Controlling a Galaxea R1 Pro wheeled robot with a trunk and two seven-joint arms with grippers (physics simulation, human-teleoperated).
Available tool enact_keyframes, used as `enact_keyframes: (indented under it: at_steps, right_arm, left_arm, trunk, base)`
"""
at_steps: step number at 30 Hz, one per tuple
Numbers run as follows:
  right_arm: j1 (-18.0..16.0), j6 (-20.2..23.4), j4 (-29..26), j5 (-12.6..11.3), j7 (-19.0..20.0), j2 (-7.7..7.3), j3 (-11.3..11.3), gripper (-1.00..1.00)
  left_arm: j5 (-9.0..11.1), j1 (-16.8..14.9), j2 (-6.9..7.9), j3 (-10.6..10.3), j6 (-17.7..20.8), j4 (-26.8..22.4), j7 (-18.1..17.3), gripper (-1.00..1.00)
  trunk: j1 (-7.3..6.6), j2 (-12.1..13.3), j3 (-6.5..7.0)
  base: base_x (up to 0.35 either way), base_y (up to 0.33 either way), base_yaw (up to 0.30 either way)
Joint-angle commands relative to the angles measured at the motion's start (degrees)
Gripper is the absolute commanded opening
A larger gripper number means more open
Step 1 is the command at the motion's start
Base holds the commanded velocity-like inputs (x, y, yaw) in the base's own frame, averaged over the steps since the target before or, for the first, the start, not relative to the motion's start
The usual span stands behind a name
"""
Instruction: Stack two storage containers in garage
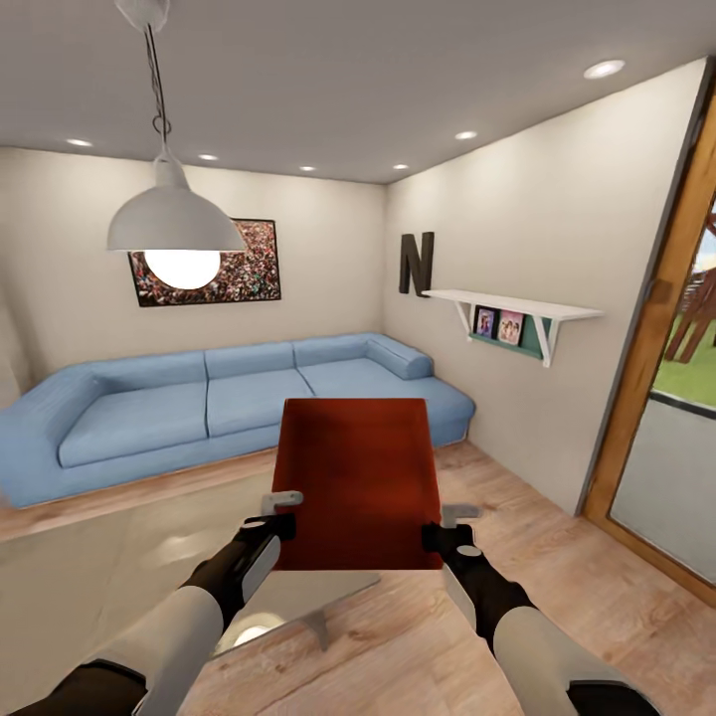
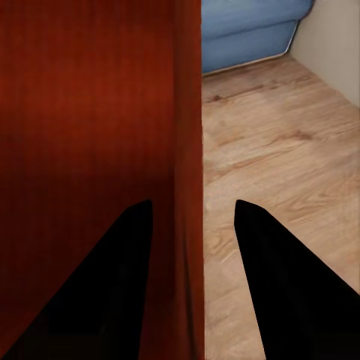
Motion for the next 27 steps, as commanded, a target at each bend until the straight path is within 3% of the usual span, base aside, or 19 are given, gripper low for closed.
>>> enact_keyframes:
  at_steps: [1,27]
  right_arm:
    - [0.0,0.1,-0.2,1.0,-0.2,0.04,-1.1,-1.00]
    - [0.0,0.1,-0.2,1.2,-0.2,0.04,-1.1,-1.00]
  left_arm:
    - [-0.5,0.0,0.07,0.4,0.5,0.0,0.9,-1.00]
    - [-0.5,0.0,0.07,0.4,0.5,0.0,0.9,-1.00]
  trunk:
    - [0.02,0.0,-0.02]
    - [0.02,0.0,-0.02]
  base:
    - [0.000,0.000,0.273]
    - [0.000,0.000,0.273]
